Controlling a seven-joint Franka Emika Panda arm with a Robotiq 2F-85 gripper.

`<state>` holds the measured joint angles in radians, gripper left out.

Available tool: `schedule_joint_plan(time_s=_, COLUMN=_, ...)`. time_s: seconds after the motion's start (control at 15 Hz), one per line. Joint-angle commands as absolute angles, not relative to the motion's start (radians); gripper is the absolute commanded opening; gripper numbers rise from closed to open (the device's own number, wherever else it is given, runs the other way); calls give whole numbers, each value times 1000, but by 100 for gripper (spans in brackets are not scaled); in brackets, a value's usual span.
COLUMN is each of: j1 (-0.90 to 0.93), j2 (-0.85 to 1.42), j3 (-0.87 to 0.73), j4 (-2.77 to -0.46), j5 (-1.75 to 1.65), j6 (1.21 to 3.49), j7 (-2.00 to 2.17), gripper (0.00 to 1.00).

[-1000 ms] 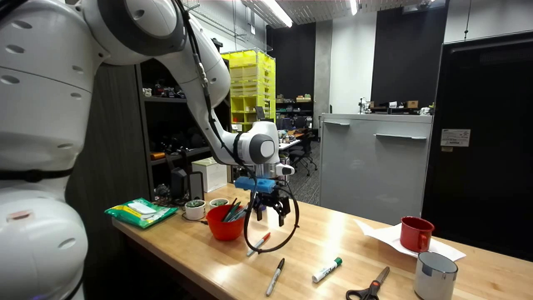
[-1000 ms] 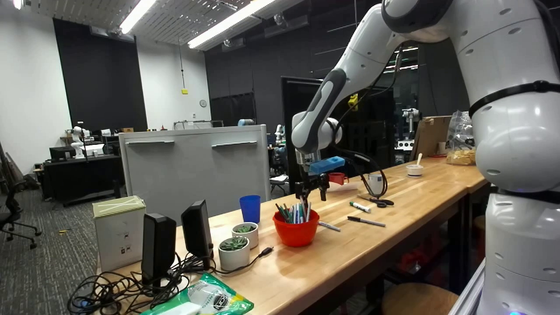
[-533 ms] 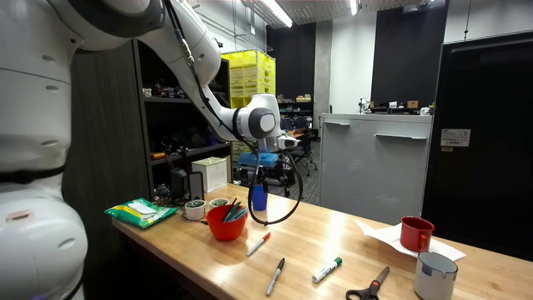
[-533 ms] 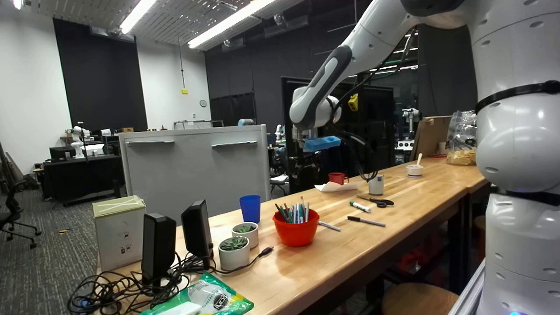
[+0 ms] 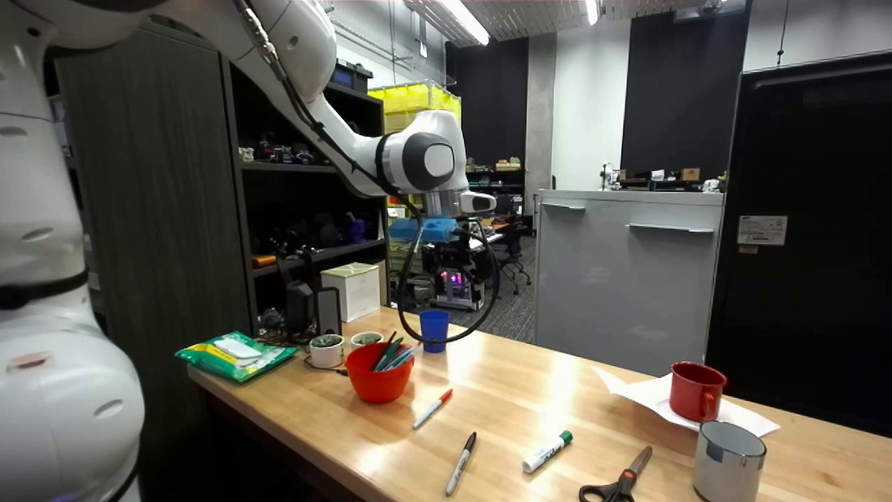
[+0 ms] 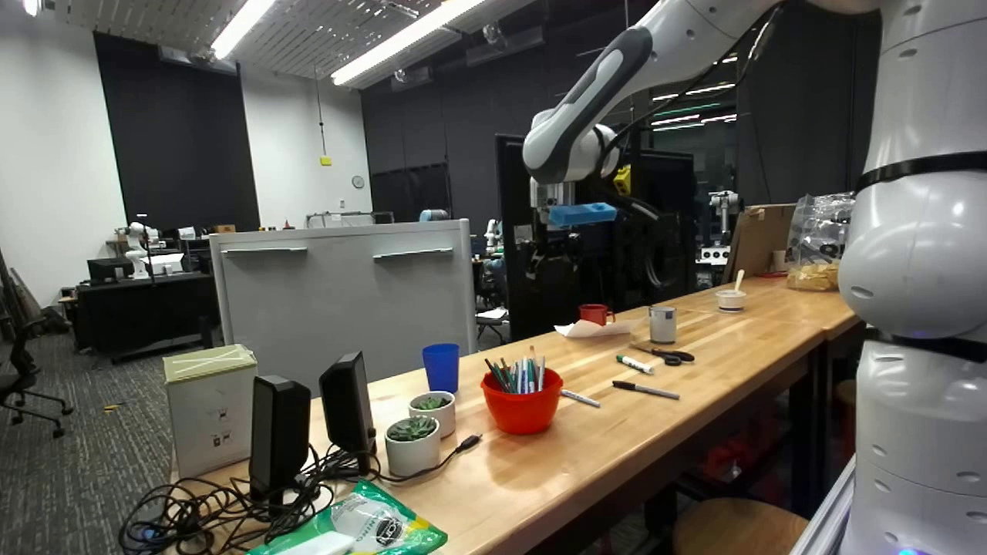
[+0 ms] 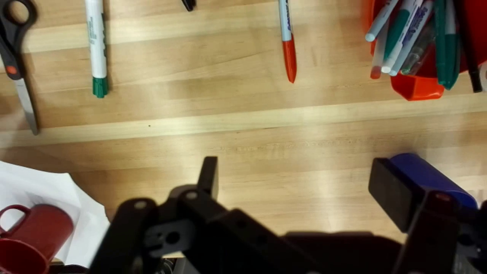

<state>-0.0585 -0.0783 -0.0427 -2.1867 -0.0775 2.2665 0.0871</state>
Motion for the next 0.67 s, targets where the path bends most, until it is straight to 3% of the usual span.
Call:
schedule_joint_plan(time_s=0.0, j1=-70, j2=-231, j3=-61, j4=-2309, j5=-53, j6=2252, j7=72, gripper=100)
schedule_joint_plan(time_s=0.53, j1=-75, j2=-465, j3=-79, j4=-2521, j5=-40, j6=2230, j7=60, gripper=100)
schedule_joint_plan(time_s=0.6, j1=-85, j2=-379, j3=-71, j4=-2455, j5=-69, j6=2251, j7=81, gripper=100)
